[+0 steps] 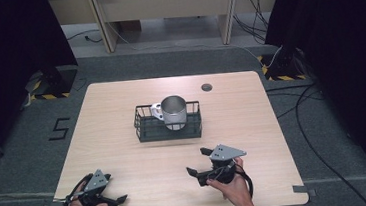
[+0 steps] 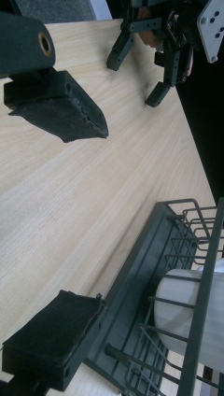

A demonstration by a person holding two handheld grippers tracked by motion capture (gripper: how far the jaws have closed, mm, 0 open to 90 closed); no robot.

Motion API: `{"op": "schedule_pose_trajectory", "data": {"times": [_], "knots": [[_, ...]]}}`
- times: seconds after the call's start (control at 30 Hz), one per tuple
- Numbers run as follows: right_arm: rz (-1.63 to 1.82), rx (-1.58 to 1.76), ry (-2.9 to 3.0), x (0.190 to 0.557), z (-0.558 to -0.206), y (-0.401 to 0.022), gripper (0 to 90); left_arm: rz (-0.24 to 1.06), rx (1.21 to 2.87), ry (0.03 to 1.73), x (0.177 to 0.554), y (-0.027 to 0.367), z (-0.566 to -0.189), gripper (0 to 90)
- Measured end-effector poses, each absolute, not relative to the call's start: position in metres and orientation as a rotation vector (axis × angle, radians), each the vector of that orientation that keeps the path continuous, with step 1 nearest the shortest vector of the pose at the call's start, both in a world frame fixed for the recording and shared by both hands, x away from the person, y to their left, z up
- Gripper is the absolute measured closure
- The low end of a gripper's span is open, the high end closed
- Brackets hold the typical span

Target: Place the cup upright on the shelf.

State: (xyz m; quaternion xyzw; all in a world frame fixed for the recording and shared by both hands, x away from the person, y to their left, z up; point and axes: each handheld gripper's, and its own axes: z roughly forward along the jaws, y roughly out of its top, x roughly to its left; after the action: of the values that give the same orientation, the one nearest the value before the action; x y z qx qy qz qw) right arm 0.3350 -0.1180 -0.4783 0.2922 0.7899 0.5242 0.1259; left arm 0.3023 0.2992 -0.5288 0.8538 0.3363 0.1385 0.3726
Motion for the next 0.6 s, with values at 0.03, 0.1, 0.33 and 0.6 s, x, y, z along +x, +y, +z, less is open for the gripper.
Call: {"op": "schedule_pose_trajectory", "data": {"times": [0.03,0.1,0.33,0.6], "knots": [[1.53,0.849,2.3,0.3349,-0.4789,-0.1184,15.2,0.355,2.188,0.862,0.3023,0.2992,-0.5288,0.0],[1.529,0.853,2.304,0.3341,-0.4799,-0.1191,15.2,0.355,2.187,0.862,0.3023,0.2992,-0.5288,0.0],[1.517,0.866,2.31,0.3313,-0.4829,-0.1224,15.2,0.355,2.189,0.861,0.3024,0.2993,-0.5287,0.0],[1.509,0.884,2.316,0.327,-0.488,-0.1267,15.2,0.355,2.189,0.861,0.3024,0.2993,-0.5287,0.0]]}}
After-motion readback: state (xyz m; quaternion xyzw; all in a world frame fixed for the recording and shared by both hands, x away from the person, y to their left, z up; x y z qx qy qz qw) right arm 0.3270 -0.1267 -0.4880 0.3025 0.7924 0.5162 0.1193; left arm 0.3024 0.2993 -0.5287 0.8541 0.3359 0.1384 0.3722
